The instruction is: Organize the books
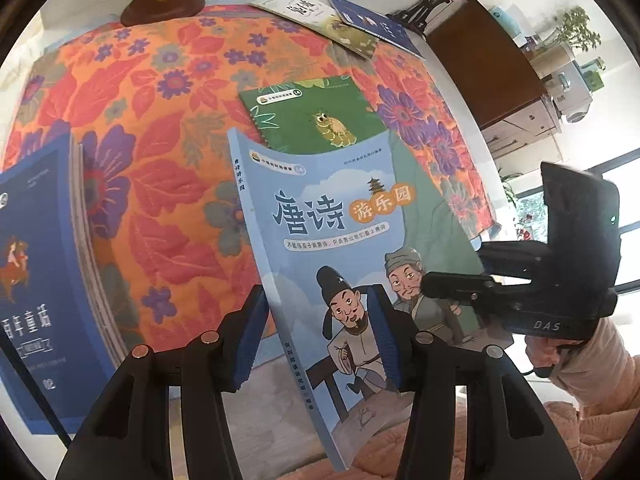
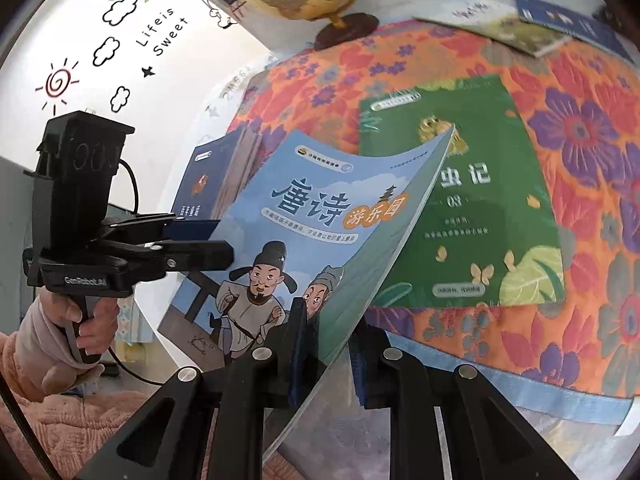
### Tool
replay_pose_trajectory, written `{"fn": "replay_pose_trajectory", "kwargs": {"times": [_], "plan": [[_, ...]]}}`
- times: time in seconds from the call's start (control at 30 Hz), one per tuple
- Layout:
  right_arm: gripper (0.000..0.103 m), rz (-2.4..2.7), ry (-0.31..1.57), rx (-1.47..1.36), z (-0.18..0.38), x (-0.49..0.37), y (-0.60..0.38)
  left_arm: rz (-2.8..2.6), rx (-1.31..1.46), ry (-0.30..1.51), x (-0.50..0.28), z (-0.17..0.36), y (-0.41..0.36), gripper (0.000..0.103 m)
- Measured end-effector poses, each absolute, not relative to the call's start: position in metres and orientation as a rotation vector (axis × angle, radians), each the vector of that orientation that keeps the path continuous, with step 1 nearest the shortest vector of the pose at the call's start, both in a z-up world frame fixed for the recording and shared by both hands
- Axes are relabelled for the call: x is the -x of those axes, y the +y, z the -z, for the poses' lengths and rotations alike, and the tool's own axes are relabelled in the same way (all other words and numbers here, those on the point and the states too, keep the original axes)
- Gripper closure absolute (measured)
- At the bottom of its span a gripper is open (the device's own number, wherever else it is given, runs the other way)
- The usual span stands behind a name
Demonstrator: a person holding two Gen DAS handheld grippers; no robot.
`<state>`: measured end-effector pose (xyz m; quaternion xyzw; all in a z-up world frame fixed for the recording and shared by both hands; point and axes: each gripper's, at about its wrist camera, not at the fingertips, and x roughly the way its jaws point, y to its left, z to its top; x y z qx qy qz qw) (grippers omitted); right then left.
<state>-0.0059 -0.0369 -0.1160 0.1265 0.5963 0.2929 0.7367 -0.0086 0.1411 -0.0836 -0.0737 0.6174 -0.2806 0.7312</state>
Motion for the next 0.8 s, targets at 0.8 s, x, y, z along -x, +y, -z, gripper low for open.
{"fn": "replay_pose_trajectory", "kwargs": {"times": [0.8], "plan": [[0.084,-0.711,1.227,-0.188,0.075,0.004,0.067,0.538,0.156,1.218,0.022,0.045,0.243,0.056]]}}
